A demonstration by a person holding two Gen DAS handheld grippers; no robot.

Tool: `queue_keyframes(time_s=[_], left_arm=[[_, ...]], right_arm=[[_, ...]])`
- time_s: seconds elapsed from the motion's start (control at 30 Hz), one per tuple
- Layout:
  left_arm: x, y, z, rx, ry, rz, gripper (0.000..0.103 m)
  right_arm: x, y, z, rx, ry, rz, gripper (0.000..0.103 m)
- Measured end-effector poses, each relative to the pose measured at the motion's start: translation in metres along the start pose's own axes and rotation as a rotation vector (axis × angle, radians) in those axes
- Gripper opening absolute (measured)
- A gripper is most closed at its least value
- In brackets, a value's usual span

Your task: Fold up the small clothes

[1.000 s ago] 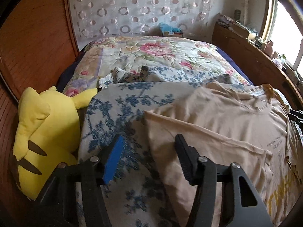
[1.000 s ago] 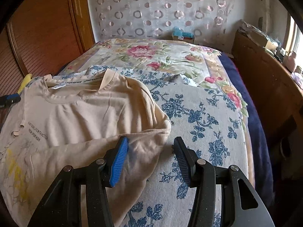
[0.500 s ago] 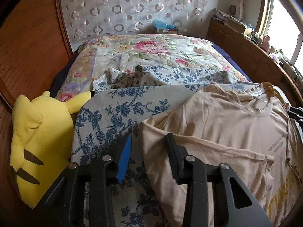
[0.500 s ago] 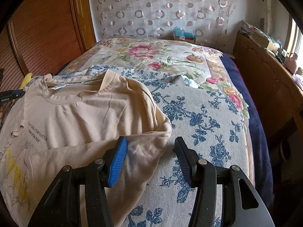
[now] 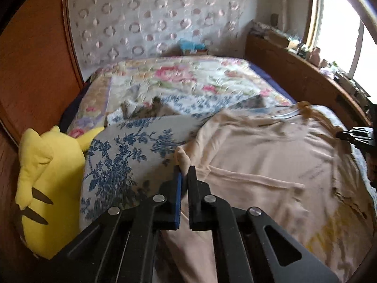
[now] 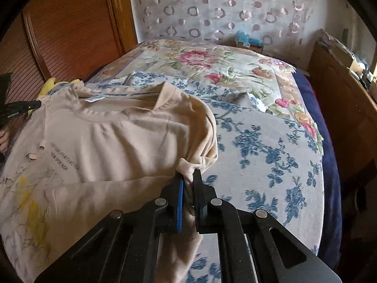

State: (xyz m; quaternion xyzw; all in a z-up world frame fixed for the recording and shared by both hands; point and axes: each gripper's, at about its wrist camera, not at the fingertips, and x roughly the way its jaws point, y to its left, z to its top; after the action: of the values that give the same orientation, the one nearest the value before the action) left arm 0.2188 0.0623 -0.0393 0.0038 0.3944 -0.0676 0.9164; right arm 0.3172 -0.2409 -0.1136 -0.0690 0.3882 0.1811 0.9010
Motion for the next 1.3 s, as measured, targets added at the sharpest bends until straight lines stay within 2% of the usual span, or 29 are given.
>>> queue_keyframes(time_s=[0.23,0.53,0.67,0.77,0.9,1.3], left_arm=[[-0.067,-0.017,-0.024,0.017,-0.095,-0.038,0.005],[-0.124,-0.027,-0.072,0.006,-0.182,-0.046,0.005],[-0.146,-0.018,-0.102,-0.052,-0.196,-0.046,0.005],[-0.161,-0.012,-0.121,-0.077,-0.204,-0.025,0.005],[-0.176,-0.009,-0.136,-0.101,-0.21,-0.02,0.005],[-0.212,-0.007,-0.171,-0.112,-0.216,-0.022,0.005]], right_arm=[[-0.065,0.018,-0.014,0.006,-0.163,0.038,0.006],[-0.126,0.038,-0.067,-0.016,-0.239,0.055,0.006],[-0.138,0.03,-0.103,0.029,-0.242,0.1,0.006],[-0.147,0.021,-0.13,0.067,-0.242,0.104,0.006],[-0.161,0.017,-0.151,0.086,-0.24,0.098,0.006],[-0.2,0.035,-0.173,0.087,-0.183,0.12,0.006]])
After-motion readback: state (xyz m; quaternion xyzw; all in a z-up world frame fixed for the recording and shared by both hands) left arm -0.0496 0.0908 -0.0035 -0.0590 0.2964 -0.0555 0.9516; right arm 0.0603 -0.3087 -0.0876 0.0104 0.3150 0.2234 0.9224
